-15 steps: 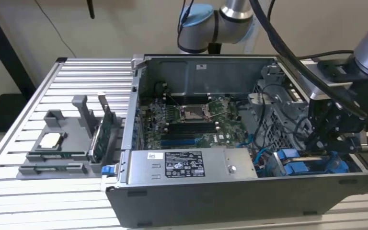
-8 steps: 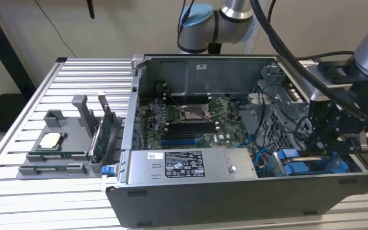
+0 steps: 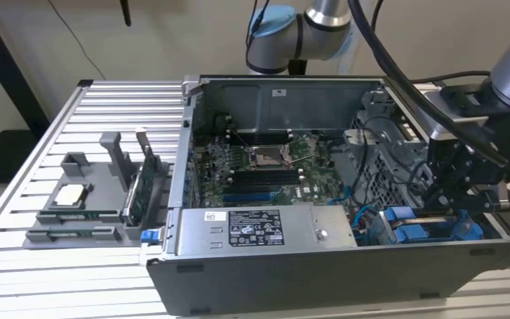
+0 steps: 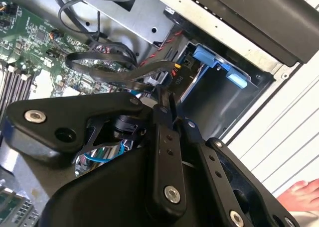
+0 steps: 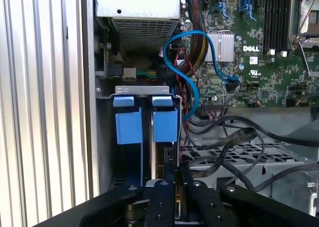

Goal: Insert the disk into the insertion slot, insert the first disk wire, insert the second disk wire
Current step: 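Insert the second disk wire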

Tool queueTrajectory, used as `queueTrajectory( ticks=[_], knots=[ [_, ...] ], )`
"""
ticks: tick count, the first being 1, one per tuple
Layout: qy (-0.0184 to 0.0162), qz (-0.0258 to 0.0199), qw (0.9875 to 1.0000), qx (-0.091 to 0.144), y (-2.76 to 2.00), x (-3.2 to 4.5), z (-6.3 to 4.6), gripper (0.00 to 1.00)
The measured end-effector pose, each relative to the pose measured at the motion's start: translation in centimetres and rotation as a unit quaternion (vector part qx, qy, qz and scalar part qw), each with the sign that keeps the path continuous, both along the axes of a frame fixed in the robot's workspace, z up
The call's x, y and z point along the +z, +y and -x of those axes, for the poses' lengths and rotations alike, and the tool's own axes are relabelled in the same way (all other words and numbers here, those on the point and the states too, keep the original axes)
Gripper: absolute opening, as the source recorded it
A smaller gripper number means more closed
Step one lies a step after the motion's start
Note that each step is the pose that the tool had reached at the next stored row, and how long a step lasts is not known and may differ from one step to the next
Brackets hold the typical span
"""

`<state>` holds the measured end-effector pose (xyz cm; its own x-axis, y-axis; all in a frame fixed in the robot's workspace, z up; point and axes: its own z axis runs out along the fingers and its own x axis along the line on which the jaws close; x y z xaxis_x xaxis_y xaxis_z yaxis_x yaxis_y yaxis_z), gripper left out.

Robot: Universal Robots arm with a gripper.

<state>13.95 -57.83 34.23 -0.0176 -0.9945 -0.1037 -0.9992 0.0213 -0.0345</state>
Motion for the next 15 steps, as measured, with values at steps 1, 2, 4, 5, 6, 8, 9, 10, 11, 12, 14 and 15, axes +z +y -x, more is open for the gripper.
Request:
queueTrajectory(
  ticks=[1,2,4,5,6,8,9,10,11,12,14,15],
  knots=[
    [0.0,0.0001,1.0,0.0,0.0,0.0,-0.02,0.16],
    [-0.0001,0.0001,1.0,0.0,0.0,-0.01,-0.03,0.16],
    [0.0,0.0002,1.0,0.0,-0.01,-0.03,-0.05,0.16],
    [-0.0001,0.0001,1.0,0.0,-0.01,-0.07,-0.05,0.16],
    [-0.0001,0.0001,1.0,0.0,-0.01,-0.08,-0.05,0.16],
    [-0.0001,0.0002,1.0,0.0,-0.01,-0.09,-0.05,0.16],
    [-0.0001,0.0001,1.0,0.0,0.0,-0.09,-0.05,0.16],
    [-0.0001,0.0001,1.0,0.0,0.0,-0.09,-0.05,0.16],
    [-0.0001,0.0001,1.0,0.0,0.0,-0.09,-0.05,0.16],
    [-0.0001,0.0002,1.0,0.0,0.0,-0.09,-0.05,0.16],
    [-0.0001,0.0001,1.0,0.0,0.0,-0.05,-0.05,0.16],
    [-0.0001,0.0002,1.0,0.0,0.0,-0.02,-0.05,0.16]
  ],
)
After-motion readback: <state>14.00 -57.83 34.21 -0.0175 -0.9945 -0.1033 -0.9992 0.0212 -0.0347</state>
